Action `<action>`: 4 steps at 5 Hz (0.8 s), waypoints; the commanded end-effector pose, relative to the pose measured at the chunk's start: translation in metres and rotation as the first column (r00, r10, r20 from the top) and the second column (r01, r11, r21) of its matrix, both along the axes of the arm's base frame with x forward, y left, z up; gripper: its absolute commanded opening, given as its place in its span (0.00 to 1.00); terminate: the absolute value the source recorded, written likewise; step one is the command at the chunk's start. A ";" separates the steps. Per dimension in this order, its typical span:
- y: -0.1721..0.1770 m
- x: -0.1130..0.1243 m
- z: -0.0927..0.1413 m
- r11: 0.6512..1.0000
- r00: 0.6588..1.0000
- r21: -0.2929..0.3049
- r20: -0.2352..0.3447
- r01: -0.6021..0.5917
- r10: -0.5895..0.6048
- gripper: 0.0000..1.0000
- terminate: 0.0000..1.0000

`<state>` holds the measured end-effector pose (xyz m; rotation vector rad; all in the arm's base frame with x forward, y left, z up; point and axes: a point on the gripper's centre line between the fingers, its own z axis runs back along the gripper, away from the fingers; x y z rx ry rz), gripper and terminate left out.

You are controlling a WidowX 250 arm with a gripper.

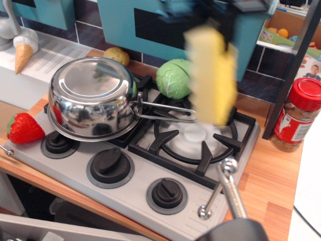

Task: Wipe pot with sponge

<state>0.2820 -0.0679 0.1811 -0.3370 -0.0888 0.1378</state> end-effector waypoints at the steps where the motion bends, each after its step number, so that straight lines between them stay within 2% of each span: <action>1: 0.072 -0.010 0.018 0.999 0.997 -0.012 0.060 0.041 -0.040 0.00 0.00; 2: 0.091 -0.010 0.007 0.999 0.998 0.004 0.041 0.053 -0.053 0.00 0.00; 4: 0.104 -0.010 -0.035 0.996 0.997 0.058 0.015 0.071 -0.072 0.00 0.00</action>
